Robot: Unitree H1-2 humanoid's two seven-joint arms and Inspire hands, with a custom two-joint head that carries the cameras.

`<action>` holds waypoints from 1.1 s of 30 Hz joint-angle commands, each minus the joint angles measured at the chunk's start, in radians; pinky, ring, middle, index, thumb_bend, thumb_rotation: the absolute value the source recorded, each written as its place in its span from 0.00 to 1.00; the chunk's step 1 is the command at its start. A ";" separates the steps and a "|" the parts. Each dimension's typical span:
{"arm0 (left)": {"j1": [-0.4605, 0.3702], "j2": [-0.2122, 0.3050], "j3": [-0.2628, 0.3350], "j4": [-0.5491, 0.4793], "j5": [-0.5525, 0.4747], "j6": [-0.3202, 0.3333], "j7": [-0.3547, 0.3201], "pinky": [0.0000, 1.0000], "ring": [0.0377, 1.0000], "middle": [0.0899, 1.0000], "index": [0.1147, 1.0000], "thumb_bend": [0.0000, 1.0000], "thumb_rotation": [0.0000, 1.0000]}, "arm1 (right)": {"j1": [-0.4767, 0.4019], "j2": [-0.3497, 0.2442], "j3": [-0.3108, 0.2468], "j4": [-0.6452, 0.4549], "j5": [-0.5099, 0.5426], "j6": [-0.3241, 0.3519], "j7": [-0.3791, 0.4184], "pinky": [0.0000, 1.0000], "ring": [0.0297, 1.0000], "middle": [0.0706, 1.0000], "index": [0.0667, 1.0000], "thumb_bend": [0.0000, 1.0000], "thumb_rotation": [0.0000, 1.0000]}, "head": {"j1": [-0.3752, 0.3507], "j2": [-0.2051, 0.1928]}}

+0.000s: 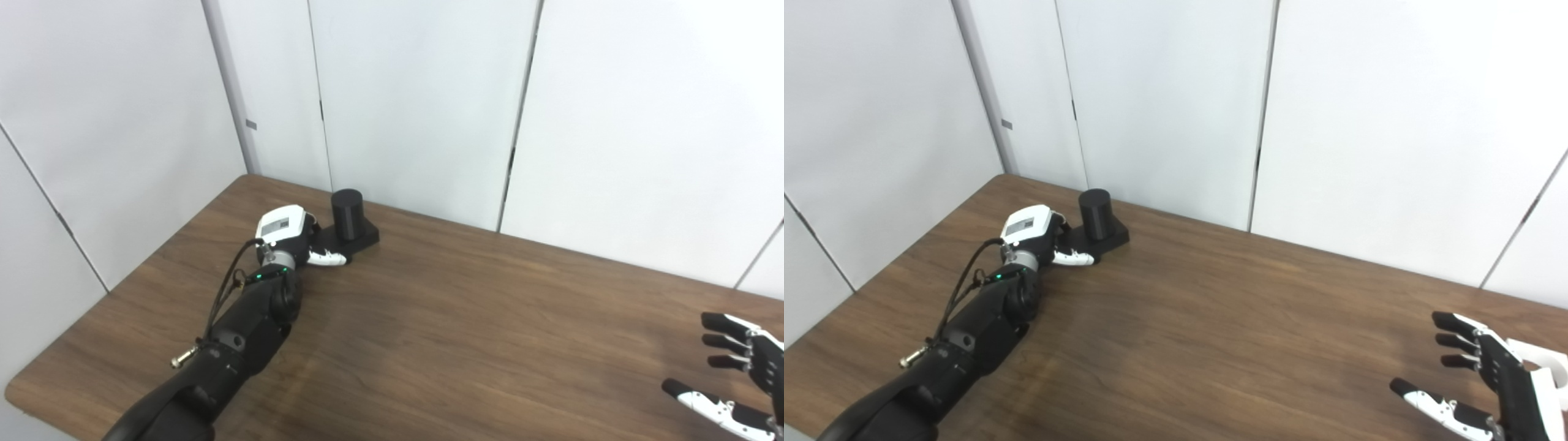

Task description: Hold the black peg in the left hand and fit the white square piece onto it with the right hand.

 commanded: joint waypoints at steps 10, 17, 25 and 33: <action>-0.013 0.062 -0.064 -0.039 -0.046 -0.177 -0.120 0.90 0.97 0.91 0.43 0.52 0.06 | -0.025 -0.003 -0.015 -0.025 0.002 -0.021 -0.011 0.59 0.69 0.73 0.70 0.59 0.00 | -0.017 0.008; 0.012 0.108 -0.128 -0.089 -0.101 -0.429 -0.214 0.96 1.00 0.94 0.43 0.52 0.06 | -0.031 -0.007 -0.014 0.006 -0.003 -0.069 -0.021 0.58 0.69 0.73 0.69 0.60 0.00 | -0.033 0.011; 0.006 0.109 -0.227 -0.124 -0.056 -0.573 -0.297 0.94 0.99 0.95 0.43 0.52 0.06 | -0.030 -0.007 -0.016 0.032 -0.002 -0.092 -0.025 0.60 0.69 0.73 0.70 0.60 0.00 | -0.068 0.024; 0.011 0.064 -0.292 -0.124 -0.042 -0.677 -0.304 0.93 0.99 0.94 0.43 0.52 0.07 | -0.034 -0.006 -0.014 0.080 -0.009 -0.143 -0.046 0.59 0.67 0.71 0.68 0.62 0.00 | -0.133 0.051</action>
